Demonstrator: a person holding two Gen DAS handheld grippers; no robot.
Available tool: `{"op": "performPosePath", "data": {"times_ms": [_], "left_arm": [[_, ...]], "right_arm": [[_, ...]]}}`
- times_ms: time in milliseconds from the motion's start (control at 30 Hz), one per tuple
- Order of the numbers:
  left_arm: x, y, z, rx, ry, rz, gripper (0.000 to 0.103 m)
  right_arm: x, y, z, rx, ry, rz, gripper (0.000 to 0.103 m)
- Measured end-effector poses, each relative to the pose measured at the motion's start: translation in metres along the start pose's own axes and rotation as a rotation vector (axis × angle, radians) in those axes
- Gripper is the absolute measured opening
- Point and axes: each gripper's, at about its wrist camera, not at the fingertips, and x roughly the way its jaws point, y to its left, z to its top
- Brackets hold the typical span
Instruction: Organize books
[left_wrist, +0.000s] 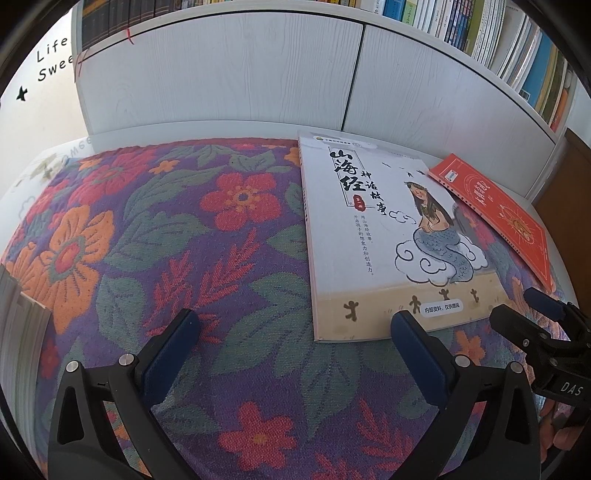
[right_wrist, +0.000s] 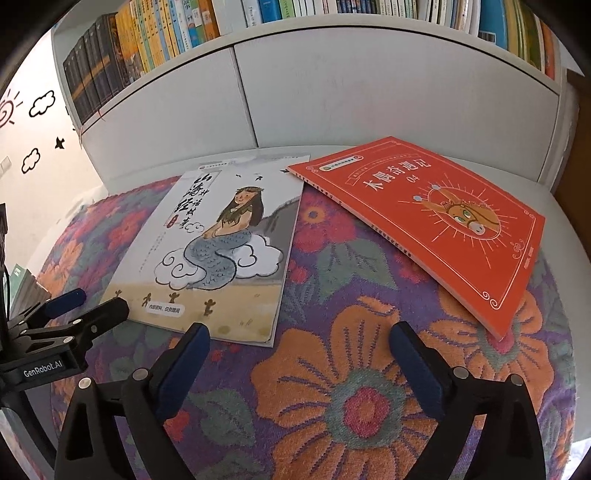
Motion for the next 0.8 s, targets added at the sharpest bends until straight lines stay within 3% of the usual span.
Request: {"op": "performPosePath", "data": {"times_ms": [800], "left_arm": [[-0.0001,-0.0001,-0.0002,0.000,0.001,0.000,0.103]], "right_arm": [[-0.0008,0.0002,0.0000,0.001,0.001,0.003,0.098]]}}
